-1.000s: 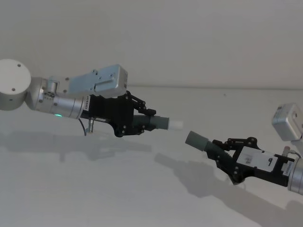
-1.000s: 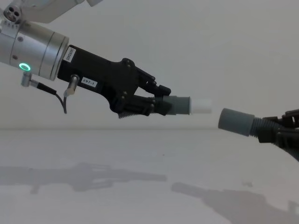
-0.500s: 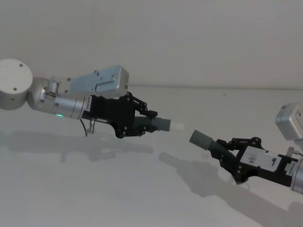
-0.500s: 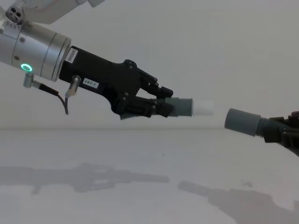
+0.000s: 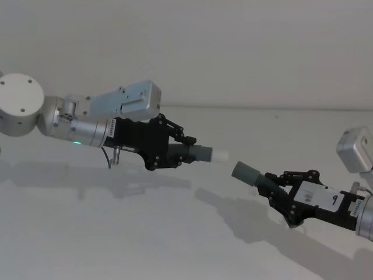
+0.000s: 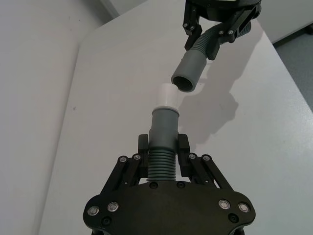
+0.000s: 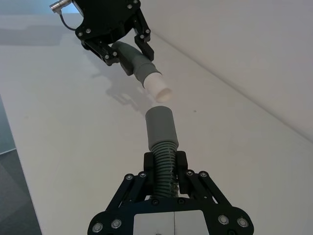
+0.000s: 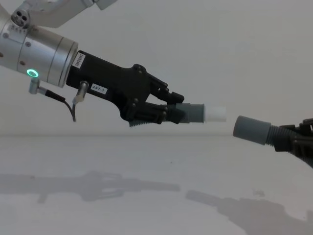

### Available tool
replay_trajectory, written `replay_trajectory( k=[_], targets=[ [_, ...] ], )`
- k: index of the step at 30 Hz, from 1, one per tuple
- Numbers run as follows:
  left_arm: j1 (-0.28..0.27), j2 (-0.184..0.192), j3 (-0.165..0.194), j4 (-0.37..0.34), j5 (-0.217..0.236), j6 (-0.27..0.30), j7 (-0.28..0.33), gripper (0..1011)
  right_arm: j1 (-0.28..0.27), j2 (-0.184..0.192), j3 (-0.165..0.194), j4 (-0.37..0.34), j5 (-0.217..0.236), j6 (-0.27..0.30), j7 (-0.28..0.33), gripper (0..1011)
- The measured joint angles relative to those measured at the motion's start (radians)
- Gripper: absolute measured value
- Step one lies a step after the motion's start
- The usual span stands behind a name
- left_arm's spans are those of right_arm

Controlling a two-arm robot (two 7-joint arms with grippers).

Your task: Use both hands to pick up one end of the pipe from the table, align the ends, and insert them.

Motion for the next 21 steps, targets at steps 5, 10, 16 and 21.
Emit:
replay_trajectory(
  k=[5, 10, 16, 21],
  targets=[
    [-0.001, -0.003, 0.004, 0.004, -0.003, 0.000, 0.003, 333, 0.005, 0.001, -0.007, 0.005, 0.001, -0.003, 0.000, 265],
    [-0.003, -0.004, 0.008, 0.005, -0.006, 0.001, 0.005, 333, 0.009, 0.003, -0.013, 0.010, 0.003, -0.008, 0.000, 265],
    [-0.005, -0.004, 0.015, 0.005, -0.009, 0.005, 0.008, 333, 0.013, 0.004, -0.019, 0.016, 0.007, -0.016, -0.001, 265],
    [-0.007, -0.003, 0.019, 0.004, -0.010, 0.008, 0.010, 333, 0.015, 0.007, -0.022, 0.020, 0.010, -0.021, -0.002, 264]
  ],
)
